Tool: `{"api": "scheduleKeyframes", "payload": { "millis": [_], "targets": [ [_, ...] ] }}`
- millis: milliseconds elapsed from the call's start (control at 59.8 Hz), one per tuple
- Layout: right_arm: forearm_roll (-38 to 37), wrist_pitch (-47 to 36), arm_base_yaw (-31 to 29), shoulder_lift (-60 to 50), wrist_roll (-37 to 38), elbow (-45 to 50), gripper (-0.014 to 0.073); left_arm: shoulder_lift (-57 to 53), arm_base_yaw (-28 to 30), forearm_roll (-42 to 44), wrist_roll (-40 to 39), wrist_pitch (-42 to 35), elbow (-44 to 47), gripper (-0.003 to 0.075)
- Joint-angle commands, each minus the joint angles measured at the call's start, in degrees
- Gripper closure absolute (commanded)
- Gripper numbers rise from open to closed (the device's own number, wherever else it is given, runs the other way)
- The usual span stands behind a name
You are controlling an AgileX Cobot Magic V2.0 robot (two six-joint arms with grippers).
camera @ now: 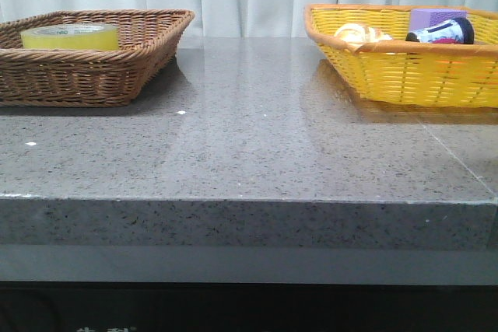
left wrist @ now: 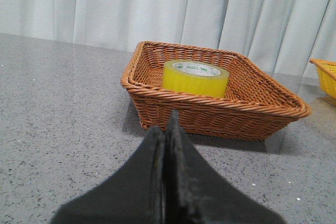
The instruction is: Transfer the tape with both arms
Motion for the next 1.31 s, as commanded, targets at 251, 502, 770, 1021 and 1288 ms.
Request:
{"api": "scheduleKeyframes", "payload": {
  "millis": [251,502,770,1021,1288],
  "targets": [
    [-0.1,-18.5,-10.7,-17.2,-1.6,13.7,0.0662,-1.0,0.2,-0.4,-0.5,-5.1,2.2,0.074],
    [-0.1,-33.2,-18.4,-37.7,-1.6,35.3,0.0662,-1.0,0.2,-0.4,-0.5,-5.1,2.2,0.074],
    [-0.1,-38.5,-20.0,-50.7,-1.6,48.3,0.0662,-1.0,0.2,-0.4,-0.5,-5.1,2.2,0.074],
    [0.0,-39.1,-21.1,-51.8,-1.6,51.4,0.0662,-1.0,0.2,-0.4,-0.5,-5.1,2.2,0.074],
    [0.0,-39.0,-21.1,-51.8,-1.6,51.4,0.0662,-1.0,0.2,-0.4,-0.5,-5.1,2.2,0.074]
  ]
}}
